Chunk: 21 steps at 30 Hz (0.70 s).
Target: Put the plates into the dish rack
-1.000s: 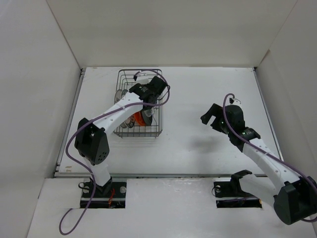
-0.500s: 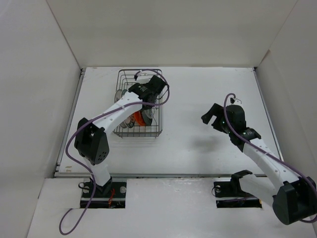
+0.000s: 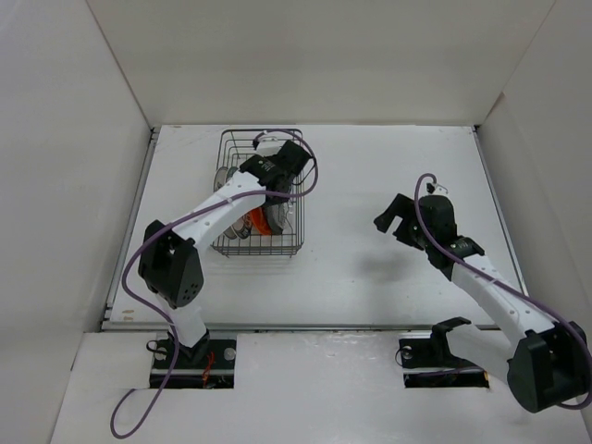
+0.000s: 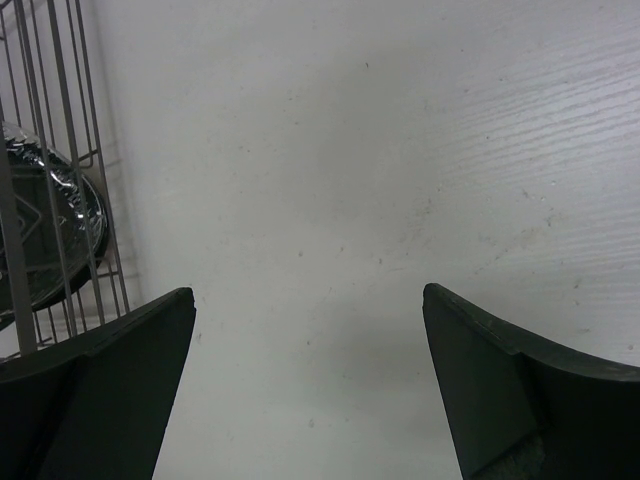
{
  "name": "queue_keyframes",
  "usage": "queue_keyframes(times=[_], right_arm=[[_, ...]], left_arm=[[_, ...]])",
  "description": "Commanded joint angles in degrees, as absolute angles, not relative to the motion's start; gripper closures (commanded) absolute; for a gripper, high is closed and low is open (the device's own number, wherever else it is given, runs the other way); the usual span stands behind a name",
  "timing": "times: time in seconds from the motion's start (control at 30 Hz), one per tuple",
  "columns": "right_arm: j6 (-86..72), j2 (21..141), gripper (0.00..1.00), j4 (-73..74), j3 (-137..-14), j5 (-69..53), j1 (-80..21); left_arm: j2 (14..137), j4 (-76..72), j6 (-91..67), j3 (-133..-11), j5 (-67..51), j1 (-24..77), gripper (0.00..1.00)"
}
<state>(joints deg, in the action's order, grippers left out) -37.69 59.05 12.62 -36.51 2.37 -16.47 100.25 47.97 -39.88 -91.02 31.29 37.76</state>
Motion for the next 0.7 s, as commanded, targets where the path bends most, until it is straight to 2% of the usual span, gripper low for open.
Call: queue_keyframes(times=[0.0, 0.1, 0.17, 0.23, 0.3, 0.33, 0.37, 0.57, 0.67], right_arm=[[-36.91, 59.06, 0.0, 9.67, -37.0, 1.67, -16.08], [-36.91, 59.06, 0.0, 9.67, -37.0, 1.14, -16.08], [-36.91, 59.06, 0.0, 9.67, -37.0, 1.14, -16.08], [-36.91, 59.06, 0.0, 9.67, -37.0, 0.53, -16.08], [-36.91, 59.06, 0.0, 9.67, -37.0, 0.53, -16.08], [-36.91, 59.06, 0.0, 9.67, -37.0, 0.53, -16.08], [-36.91, 59.06, 0.0, 9.67, -37.52, 0.53, -16.08], [-33.77, 59.06, 0.0, 11.42, -41.82, -1.49, -16.08], [-30.33, 58.54, 0.0, 16.5, -48.13, 1.04, -16.61]], left_arm=[[95.28, 47.9, -39.2, -92.46, 32.52, 37.71, 0.68], [94.75, 47.9, -39.2, -93.08, 33.31, 37.71, 0.68], [94.75, 47.9, -38.06, -95.53, 34.01, 37.71, 0.64], [94.13, 48.43, -37.53, -98.07, 34.8, 37.71, 0.57], [93.43, 48.43, -36.92, -99.22, 35.6, 37.71, 0.44], [92.64, 48.43, -36.91, -99.23, 36.12, 37.71, 0.34], [91.85, 48.43, -36.91, -99.23, 36.12, 37.71, 0.3], [91.14, 48.43, -30.71, -101.41, 32.61, 37.71, 0.26], [91.14, 48.43, -21.66, -107.04, 33.3, 37.71, 0.05]])
